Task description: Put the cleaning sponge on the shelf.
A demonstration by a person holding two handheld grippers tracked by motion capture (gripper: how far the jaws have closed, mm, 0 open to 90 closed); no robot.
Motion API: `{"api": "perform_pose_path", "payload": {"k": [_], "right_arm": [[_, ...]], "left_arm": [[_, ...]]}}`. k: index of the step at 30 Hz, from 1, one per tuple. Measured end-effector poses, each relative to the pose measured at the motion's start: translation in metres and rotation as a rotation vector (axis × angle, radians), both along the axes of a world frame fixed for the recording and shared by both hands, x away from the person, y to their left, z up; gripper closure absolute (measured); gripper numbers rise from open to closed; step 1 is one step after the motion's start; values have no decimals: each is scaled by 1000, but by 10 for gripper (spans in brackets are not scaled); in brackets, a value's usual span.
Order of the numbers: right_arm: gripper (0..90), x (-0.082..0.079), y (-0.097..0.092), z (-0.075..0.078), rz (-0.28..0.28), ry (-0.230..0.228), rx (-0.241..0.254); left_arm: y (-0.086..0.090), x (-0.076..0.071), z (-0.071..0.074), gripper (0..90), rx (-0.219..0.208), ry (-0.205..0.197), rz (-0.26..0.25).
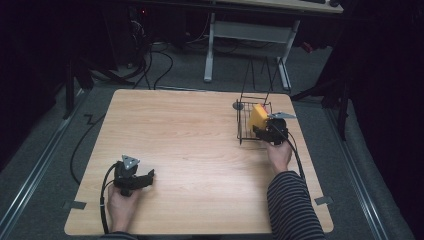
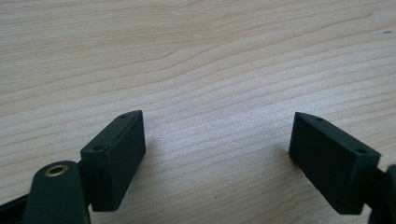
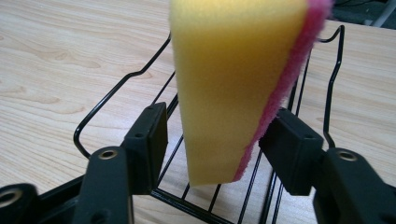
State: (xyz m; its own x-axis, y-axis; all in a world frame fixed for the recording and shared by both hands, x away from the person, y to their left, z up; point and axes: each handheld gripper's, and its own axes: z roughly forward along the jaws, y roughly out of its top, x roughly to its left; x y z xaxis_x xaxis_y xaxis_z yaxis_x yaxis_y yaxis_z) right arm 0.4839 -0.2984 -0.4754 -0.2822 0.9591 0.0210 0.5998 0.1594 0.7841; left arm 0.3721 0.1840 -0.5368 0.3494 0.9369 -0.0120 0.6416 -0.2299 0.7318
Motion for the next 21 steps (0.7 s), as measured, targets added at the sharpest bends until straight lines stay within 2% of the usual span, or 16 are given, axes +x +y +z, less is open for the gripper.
{"api": "perform_pose_path", "payload": {"k": [9, 12, 15, 21], "right_arm": [[345, -6, -3, 8, 14, 5, 3], [326, -8, -5, 11, 19, 7, 19], [286, -11, -7, 15, 31, 18, 46], [210, -19, -7, 22, 36, 16, 43]], "left_arm": [[0, 0, 0, 192, 0, 0, 0], [0, 0, 0, 193, 0, 0, 0], [0, 0, 0, 193, 0, 0, 0], [0, 0, 0, 192, 0, 0, 0]]}}
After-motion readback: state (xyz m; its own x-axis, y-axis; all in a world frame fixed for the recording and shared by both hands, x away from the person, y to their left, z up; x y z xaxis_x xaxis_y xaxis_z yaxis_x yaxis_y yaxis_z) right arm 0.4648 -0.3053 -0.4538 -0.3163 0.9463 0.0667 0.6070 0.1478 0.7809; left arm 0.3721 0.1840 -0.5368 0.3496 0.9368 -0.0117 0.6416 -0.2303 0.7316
